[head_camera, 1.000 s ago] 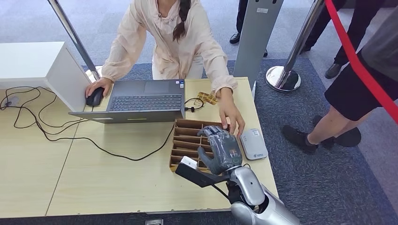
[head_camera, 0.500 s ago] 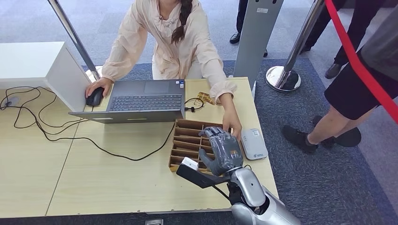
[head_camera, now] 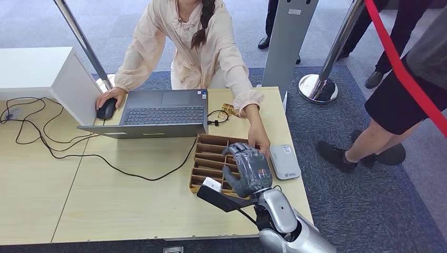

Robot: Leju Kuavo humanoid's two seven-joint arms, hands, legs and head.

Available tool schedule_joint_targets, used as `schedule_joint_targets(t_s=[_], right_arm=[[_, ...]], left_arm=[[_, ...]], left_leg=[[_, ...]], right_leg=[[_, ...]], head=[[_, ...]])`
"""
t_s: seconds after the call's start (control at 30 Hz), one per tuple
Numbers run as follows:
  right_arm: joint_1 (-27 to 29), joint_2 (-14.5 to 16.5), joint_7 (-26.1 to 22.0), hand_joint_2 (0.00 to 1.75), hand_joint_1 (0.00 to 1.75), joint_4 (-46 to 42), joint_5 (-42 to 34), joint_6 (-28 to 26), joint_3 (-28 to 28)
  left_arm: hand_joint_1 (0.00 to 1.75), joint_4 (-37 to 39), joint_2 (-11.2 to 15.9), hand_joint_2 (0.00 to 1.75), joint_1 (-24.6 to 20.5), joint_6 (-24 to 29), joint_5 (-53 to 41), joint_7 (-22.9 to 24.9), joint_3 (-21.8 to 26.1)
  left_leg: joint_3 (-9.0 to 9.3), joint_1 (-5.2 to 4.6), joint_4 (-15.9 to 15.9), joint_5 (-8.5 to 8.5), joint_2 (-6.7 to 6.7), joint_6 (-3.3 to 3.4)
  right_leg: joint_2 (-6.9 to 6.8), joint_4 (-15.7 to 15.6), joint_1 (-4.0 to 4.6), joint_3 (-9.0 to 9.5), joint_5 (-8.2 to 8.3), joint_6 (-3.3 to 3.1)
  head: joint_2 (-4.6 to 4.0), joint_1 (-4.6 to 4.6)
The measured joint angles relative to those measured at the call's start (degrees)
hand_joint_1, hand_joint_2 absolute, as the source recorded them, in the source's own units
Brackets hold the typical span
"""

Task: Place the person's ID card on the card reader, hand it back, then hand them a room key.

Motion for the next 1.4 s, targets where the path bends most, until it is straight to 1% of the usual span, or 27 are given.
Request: schedule_joint_targets(t_s=[0.13, 0.23, 0.83, 1.4], right_arm=[[0.0, 0.0, 0.0, 1.75, 1.05, 0.0, 0.0, 0.0, 0.0], [0.0, 0.0, 0.0, 1.75, 1.06, 0.0, 0.0, 0.0, 0.0], [-0.3, 2.1, -0.7, 1.75, 0.86, 3.2, 1.3, -1.1, 0.5], [-0.4, 3.7, -1.0, 1.75, 0.83, 6.2, 0.5, -2.2, 0.8]], left_arm=[[0.00, 0.0, 0.0, 0.00, 0.0, 0.0, 0.0, 0.0, 0.0], [0.00, 0.0, 0.0, 0.00, 0.0, 0.0, 0.0, 0.0, 0.0], [0.00, 0.0, 0.0, 0.00, 0.0, -0.1, 0.0, -0.1, 0.0], [0.00, 0.0, 0.0, 0.00, 0.0, -0.1, 0.0, 0.0, 0.0]], left_leg=[[0.00, 0.00, 0.0, 0.00, 0.00, 0.00], [0.00, 0.00, 0.0, 0.00, 0.00, 0.00], [-0.01, 0.00, 0.0, 0.00, 0.00, 0.00], [0.00, 0.00, 0.0, 0.00, 0.00, 0.00]], right_leg=[[0.00, 0.0, 0.00, 0.00, 0.00, 0.00], [0.00, 0.0, 0.00, 0.00, 0.00, 0.00], [0.00, 0.0, 0.00, 0.00, 0.00, 0.00], [0.00, 0.0, 0.00, 0.00, 0.00, 0.00]], head=[[0.00, 0.01], [0.00, 0.01], [0.00, -0.01], [0.00, 0.00]])
